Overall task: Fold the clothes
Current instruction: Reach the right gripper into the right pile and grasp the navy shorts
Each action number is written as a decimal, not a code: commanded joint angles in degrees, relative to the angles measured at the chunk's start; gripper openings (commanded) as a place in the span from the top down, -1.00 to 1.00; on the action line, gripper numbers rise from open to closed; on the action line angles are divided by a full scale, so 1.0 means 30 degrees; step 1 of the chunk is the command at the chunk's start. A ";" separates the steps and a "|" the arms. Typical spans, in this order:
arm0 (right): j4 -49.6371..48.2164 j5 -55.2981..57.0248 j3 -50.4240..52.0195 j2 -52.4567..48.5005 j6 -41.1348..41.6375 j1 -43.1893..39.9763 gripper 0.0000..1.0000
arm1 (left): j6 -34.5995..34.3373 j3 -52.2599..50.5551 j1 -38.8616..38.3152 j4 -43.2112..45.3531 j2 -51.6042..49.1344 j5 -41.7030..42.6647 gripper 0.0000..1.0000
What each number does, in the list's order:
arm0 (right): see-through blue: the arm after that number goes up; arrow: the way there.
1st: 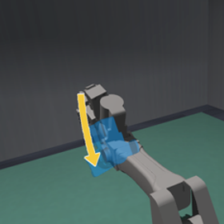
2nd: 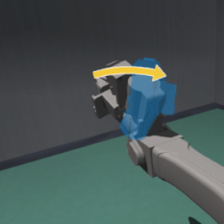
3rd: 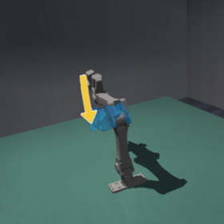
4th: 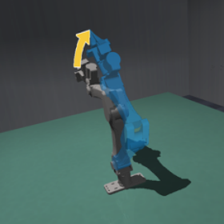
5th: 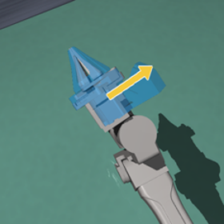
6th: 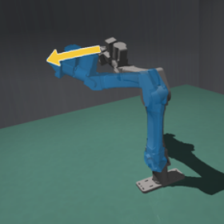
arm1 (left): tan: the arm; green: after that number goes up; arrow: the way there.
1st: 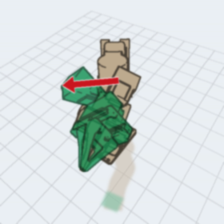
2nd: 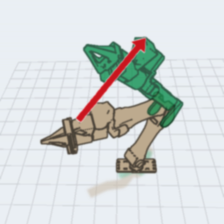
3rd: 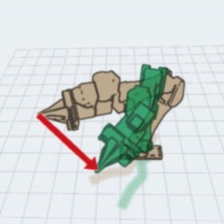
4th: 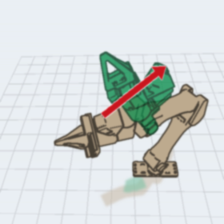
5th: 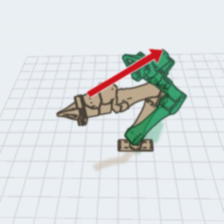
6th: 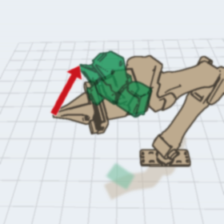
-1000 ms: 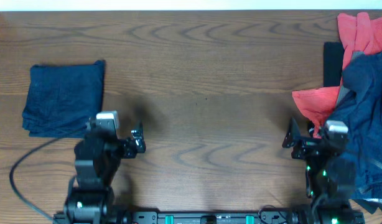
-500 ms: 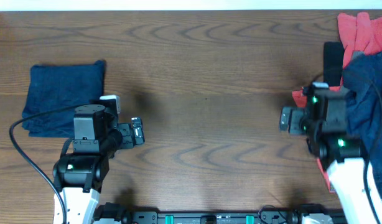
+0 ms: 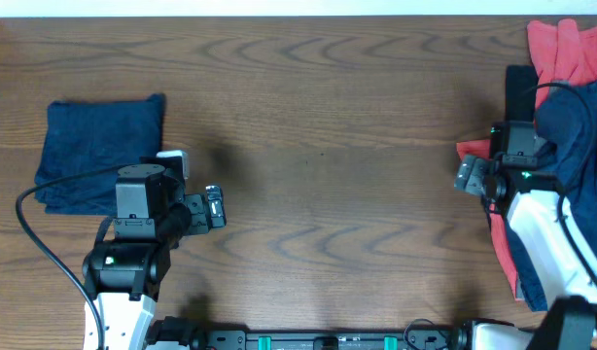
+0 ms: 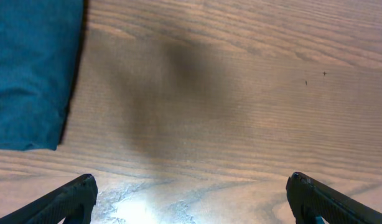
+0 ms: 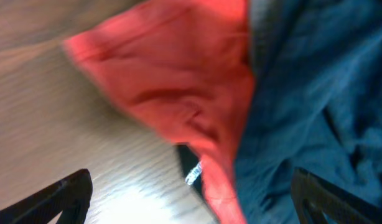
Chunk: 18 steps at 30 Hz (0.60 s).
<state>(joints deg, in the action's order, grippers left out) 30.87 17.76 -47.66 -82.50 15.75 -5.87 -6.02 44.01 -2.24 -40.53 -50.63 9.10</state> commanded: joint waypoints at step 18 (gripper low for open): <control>-0.0889 0.0801 -0.0350 -0.0911 0.1887 -0.3585 0.98 | -0.0095 0.0408 0.0102 -0.0270 -0.0073 0.0255 -0.96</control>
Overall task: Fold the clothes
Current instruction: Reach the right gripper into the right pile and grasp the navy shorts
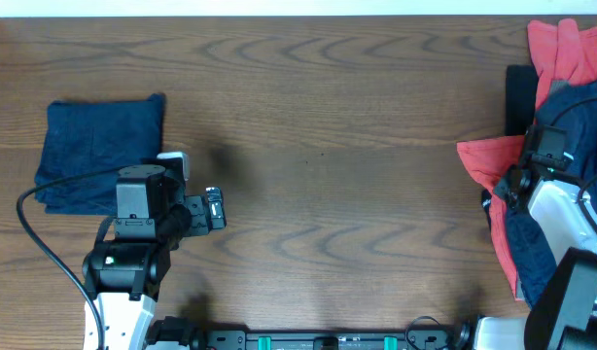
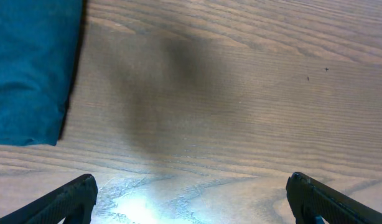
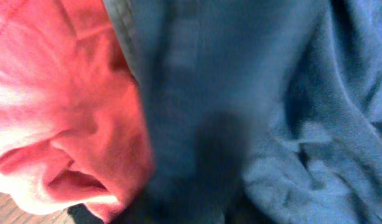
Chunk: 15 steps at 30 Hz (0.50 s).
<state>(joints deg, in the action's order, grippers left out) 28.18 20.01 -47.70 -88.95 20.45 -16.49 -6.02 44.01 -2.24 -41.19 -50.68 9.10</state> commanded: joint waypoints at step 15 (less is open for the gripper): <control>0.1552 -1.5620 -0.0444 0.7541 -0.5676 0.4095 0.98 | -0.0095 0.0408 0.0102 -0.0051 -0.0058 0.0255 -0.96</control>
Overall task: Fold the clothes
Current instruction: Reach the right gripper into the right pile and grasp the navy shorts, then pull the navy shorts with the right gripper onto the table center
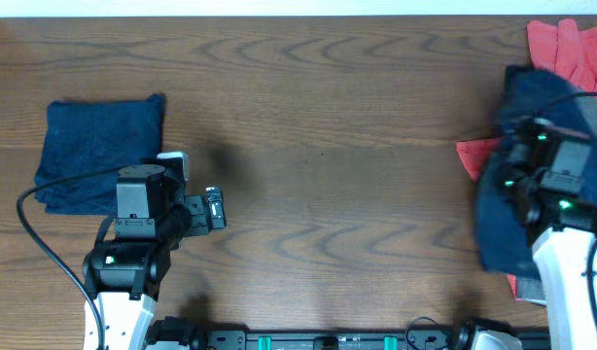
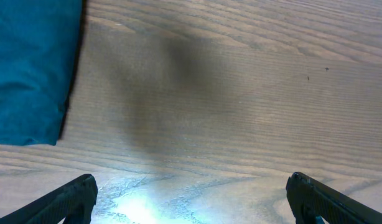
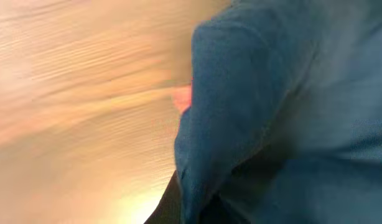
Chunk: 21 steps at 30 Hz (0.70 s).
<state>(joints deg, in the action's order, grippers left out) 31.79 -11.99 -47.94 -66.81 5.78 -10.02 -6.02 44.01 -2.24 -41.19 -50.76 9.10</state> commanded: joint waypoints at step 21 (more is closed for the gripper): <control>-1.1883 -0.0087 -0.0321 -0.7053 0.6615 1.3172 -0.98 | -0.0102 0.0408 0.0102 -0.0066 -0.0029 0.0270 -0.96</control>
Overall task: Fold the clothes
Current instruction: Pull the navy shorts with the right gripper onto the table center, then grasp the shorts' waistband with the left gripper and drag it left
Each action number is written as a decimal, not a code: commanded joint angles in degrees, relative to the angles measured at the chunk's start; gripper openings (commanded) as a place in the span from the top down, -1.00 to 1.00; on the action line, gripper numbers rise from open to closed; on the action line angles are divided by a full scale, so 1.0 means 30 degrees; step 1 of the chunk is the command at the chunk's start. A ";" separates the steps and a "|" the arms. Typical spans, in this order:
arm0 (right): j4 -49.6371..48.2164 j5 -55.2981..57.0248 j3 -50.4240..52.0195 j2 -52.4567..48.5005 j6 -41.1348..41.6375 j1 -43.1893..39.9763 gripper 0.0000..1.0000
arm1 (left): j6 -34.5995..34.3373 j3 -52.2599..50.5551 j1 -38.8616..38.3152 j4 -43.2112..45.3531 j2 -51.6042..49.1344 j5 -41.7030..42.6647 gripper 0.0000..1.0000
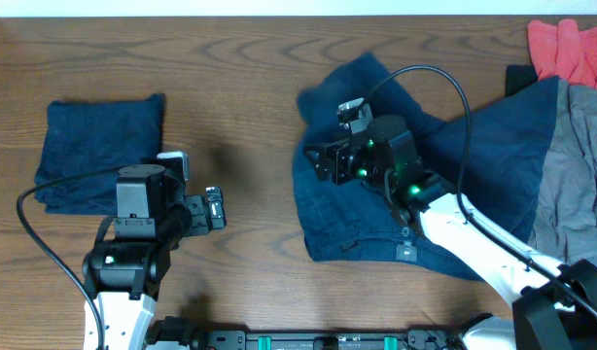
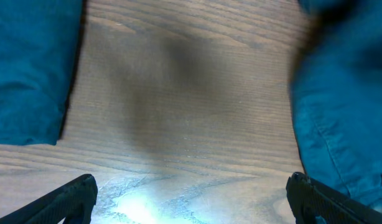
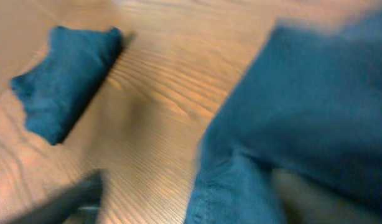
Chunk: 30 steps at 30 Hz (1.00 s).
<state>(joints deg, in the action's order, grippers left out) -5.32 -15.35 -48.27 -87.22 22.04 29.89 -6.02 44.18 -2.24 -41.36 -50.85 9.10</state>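
A large blue garment lies spread over the middle and right of the table; its edge also shows in the left wrist view and, blurred, in the right wrist view. My right gripper hangs over the garment's left part. One dark finger shows wide to the left, so the jaws look open, and the cloth covers the other side. A folded dark blue cloth rests at the left. My left gripper is open over bare wood beside it.
At the right edge a grey garment lies against the blue one, with a red garment in the far right corner. A black object shows beside them. The right arm's cable arcs over the blue garment.
My right arm has moved from the right edge to the table's middle. The blue garment it carried now lies spread across the middle. A grey garment is uncovered at the right. The left arm is unchanged.
My right gripper was open beside the pile of red and blue clothes at the right edge. Then it was down in the blue cloth, then it held the blue garment lifted off the pile. Now the garment lies across the middle. The left gripper stayed open by the folded cloth.
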 commanded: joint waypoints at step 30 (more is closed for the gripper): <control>1.5358 0.5676 -0.0219 0.6076 -0.1180 -1.2262 -0.99 | -0.9107 0.0299 -0.5464 0.3053 -0.8954 0.7329 -0.81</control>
<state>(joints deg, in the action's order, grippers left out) 40.34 1.06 -48.29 -69.58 20.36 -5.52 -27.77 44.21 -15.49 -32.73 -74.26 29.98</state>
